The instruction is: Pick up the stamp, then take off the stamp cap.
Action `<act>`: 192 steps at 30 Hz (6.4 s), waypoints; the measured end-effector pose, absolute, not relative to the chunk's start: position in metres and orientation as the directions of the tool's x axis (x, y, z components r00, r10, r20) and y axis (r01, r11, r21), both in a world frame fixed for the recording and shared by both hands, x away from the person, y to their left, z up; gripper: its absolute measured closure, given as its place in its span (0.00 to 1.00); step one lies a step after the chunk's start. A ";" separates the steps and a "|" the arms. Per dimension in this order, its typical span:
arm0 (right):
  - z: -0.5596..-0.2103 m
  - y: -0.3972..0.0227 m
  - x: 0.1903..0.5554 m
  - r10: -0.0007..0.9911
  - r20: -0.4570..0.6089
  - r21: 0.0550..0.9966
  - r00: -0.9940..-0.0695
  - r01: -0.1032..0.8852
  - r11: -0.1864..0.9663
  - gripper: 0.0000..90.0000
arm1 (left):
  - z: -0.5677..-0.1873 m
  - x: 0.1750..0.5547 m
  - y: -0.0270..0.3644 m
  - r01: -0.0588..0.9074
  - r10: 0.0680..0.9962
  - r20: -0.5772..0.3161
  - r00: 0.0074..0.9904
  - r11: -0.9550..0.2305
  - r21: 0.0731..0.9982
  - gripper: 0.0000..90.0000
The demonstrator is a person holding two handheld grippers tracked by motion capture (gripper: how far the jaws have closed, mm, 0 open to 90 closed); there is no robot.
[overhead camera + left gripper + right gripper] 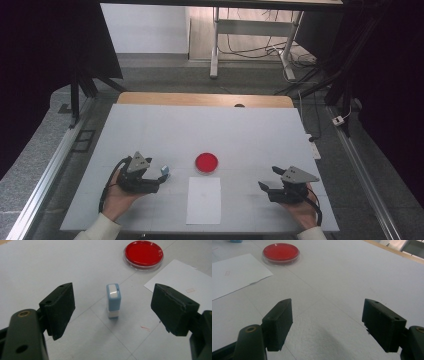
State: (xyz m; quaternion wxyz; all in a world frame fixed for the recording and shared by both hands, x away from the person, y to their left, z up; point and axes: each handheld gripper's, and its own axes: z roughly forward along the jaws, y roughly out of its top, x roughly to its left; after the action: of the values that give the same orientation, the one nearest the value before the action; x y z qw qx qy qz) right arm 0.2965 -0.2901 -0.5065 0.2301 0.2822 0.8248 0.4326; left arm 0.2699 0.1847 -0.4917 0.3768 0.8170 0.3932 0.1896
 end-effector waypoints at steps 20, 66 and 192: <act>-0.508 -0.289 0.297 0.665 -0.136 0.835 -0.734 0.276 0.476 0.27 | -0.508 0.292 0.173 0.520 0.789 0.043 0.612 -0.443 0.730 0.36; -0.509 -0.290 0.298 0.668 -0.139 0.831 -0.731 0.282 0.480 0.27 | -0.509 0.288 0.170 0.514 0.761 0.019 0.649 -0.457 0.726 0.84; -0.510 -0.287 0.296 0.677 -0.169 0.833 -0.716 0.263 0.486 0.28 | -0.469 0.303 0.083 0.435 0.595 -0.198 0.779 -0.285 0.854 0.83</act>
State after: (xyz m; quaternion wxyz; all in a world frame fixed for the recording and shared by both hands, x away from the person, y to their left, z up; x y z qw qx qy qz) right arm 0.2955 -0.2874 -0.5096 0.2469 0.2848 0.8259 0.4193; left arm 0.3031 0.0832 -0.4687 0.5033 0.7975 0.3228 0.0798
